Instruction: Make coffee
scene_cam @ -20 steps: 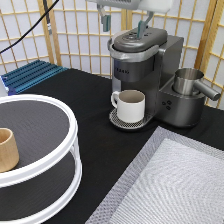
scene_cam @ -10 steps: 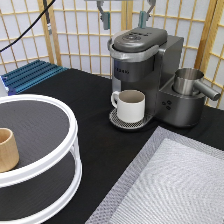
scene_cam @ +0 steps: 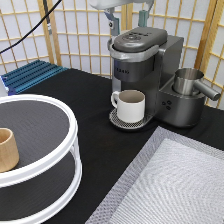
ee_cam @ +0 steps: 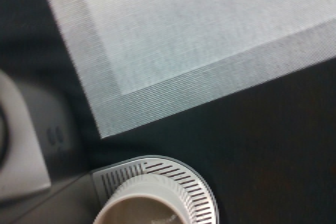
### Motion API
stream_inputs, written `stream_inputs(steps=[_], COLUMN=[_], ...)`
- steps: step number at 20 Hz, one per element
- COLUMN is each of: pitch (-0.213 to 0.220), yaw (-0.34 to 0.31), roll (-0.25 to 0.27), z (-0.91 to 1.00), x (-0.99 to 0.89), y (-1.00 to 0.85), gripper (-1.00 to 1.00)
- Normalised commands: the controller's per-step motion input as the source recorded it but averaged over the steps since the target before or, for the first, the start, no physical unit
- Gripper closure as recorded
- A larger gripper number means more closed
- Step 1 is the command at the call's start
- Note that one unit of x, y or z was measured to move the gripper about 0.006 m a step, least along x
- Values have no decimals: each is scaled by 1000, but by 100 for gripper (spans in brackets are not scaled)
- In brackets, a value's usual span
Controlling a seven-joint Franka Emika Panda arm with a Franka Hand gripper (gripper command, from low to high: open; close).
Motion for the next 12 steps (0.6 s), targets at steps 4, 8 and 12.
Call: stream_inputs(steps=[4,8,12], pitch=[-247,-214,-240], yaw=[169,147,121], roll=[-11,0,0], z=[-389,-361,-193], x=[-535,-752,-838], y=[244,120,-5], gripper=[-100,-100,-100])
